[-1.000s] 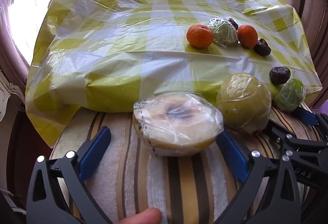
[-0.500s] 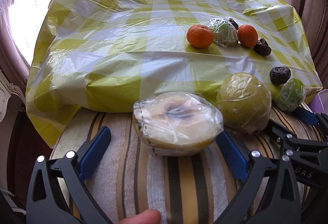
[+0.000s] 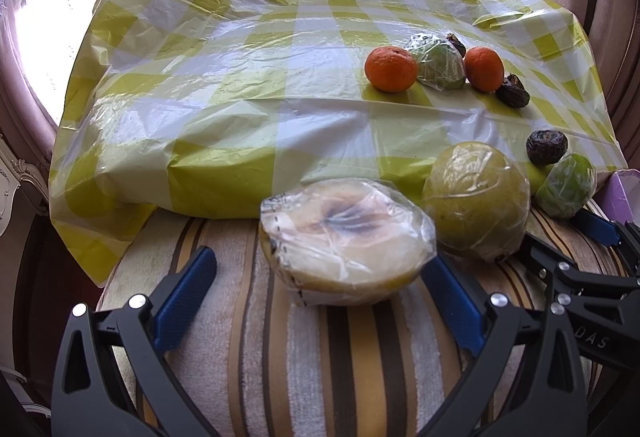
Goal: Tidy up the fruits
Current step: 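Close left tool on wrapped pear half while right tool grasps wrapped green fruit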
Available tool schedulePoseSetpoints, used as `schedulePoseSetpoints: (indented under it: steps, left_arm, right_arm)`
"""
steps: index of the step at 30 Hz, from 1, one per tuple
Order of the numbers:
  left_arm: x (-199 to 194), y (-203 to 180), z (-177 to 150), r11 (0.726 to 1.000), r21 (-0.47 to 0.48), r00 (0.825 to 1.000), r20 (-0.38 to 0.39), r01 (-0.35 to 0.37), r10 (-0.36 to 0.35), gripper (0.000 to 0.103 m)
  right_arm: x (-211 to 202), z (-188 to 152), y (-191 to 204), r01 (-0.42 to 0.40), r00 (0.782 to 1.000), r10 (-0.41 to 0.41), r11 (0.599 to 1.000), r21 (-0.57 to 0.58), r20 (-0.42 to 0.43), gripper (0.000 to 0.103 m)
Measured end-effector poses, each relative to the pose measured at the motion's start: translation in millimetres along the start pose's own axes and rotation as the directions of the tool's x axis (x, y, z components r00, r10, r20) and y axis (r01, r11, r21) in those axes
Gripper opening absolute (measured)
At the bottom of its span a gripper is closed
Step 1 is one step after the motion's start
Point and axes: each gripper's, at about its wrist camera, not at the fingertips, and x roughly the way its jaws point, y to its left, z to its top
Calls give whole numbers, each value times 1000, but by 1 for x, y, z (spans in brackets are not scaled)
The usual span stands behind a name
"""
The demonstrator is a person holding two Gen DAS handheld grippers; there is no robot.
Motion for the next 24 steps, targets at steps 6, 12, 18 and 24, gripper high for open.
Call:
schedulePoseSetpoints:
  steps: [6, 12, 18, 24]
  left_arm:
    - [2, 1, 2, 1000, -8, 1000, -14, 5, -5, 102]
    - [-3, 2, -3, 1000, 6, 1000, 9, 21, -21, 102]
    - [-19, 7, -11, 997, -38, 990, 126, 70, -65, 102]
    - [-28, 1, -12, 997, -6, 984, 163, 78, -76, 101]
  right_arm:
    - [1, 0, -1, -1, 1000, 0, 1000, 3, 10, 88]
    - [-4, -8, 2, 22, 998, -22, 1000, 10, 54, 88]
    - [0, -3, 2, 11, 999, -12, 1000, 9, 39, 88]
    - [-3, 1, -10, -96, 995, 95, 995, -37, -18, 88]
